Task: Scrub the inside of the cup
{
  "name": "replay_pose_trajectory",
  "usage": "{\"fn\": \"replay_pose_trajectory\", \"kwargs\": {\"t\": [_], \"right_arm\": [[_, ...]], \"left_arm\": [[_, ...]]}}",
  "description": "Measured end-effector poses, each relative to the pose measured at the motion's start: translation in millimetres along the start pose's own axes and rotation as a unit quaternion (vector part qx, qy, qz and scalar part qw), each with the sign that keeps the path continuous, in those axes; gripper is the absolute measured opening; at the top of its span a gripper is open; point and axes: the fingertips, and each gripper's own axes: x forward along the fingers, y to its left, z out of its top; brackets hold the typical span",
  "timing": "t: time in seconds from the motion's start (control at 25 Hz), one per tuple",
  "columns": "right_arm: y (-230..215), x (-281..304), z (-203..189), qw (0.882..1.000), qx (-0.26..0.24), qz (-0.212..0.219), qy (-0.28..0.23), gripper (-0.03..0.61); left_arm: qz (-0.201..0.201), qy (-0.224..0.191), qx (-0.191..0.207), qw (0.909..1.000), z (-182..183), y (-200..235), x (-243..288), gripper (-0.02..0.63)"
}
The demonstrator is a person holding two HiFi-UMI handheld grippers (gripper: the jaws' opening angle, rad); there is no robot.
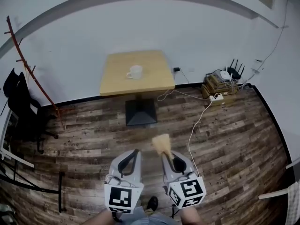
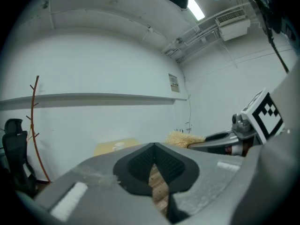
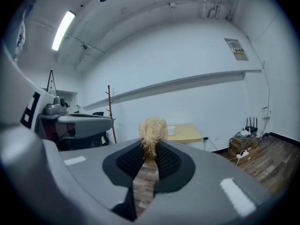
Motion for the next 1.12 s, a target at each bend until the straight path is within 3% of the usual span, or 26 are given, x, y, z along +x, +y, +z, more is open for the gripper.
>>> {"fn": "replay_pose_trajectory", "kwargs": {"t": [0.16,0.28,0.4,0.56,1.12], "right_arm": [[-14,14,1,1.000,0.003,-0.001,0.001,0.057],[-29,30,-3,1.000,0.002,-0.007,0.011,0.057],[-41,53,-10,0.999,0.004,-0.014,0.032,0.057],[-48,101,-11,0.999,0.003,-0.009,0.048,0.057],[-67,262,77,0.999,-0.039,-0.015,0.008,0.057]], "left_arm": [[0.000,0.005,0.002,1.0000,-3,7,19,0.021],[0.010,0.012,-0.035,0.9993,-8,18,35,0.021],[0.009,0.014,-0.036,0.9992,-17,35,58,0.021],[0.011,0.018,-0.070,0.9973,-25,66,99,0.021],[0.006,-0.049,-0.049,0.9976,21,196,211,0.021]]}}
